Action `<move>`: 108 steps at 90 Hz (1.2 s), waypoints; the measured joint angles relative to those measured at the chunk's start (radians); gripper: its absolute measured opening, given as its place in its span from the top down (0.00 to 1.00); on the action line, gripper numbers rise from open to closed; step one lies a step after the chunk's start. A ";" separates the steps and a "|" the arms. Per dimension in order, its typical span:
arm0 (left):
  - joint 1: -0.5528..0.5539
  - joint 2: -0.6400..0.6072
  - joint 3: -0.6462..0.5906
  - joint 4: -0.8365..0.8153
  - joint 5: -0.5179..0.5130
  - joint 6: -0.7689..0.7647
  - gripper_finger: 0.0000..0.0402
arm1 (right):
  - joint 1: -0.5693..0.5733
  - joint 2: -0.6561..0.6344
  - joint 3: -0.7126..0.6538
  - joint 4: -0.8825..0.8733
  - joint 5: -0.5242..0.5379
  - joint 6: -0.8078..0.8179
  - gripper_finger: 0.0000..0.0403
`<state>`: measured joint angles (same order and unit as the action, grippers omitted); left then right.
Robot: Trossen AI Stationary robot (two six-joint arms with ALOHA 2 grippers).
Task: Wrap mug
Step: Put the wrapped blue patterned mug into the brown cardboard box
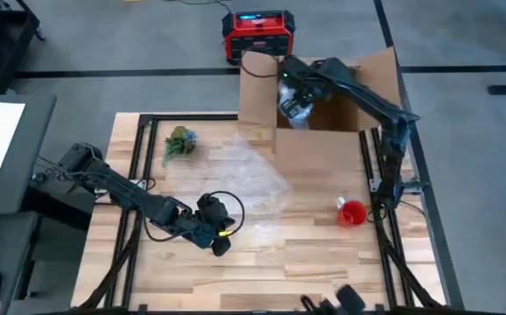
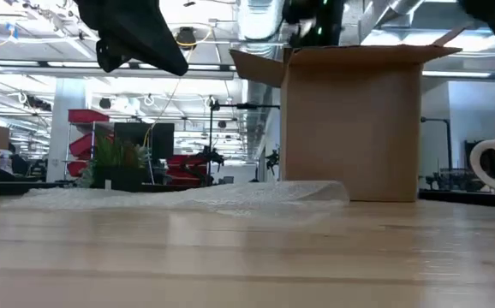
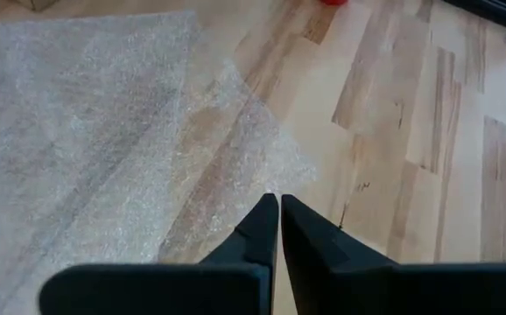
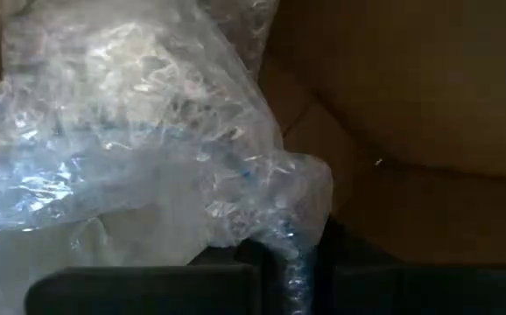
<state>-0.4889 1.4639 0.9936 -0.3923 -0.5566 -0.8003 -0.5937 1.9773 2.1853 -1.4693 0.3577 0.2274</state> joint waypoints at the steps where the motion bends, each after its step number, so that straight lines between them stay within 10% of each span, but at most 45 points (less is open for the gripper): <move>1: 0.000 0.000 0.000 0.000 0.000 0.000 1.00 | -0.004 0.008 0.000 0.000 -0.006 -0.003 0.96; 66: -0.002 0.000 0.000 -0.001 0.004 0.002 1.00 | 0.013 0.182 0.000 -0.018 -0.462 -0.375 0.96; 108: -0.003 0.000 0.000 -0.001 0.005 0.000 1.00 | 0.132 0.179 0.034 -0.094 -0.472 -0.438 0.62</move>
<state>-0.4915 1.4639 0.9932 -0.3931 -0.5518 -0.8001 -0.4616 2.1563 2.2195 -1.5637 -0.1143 -0.2101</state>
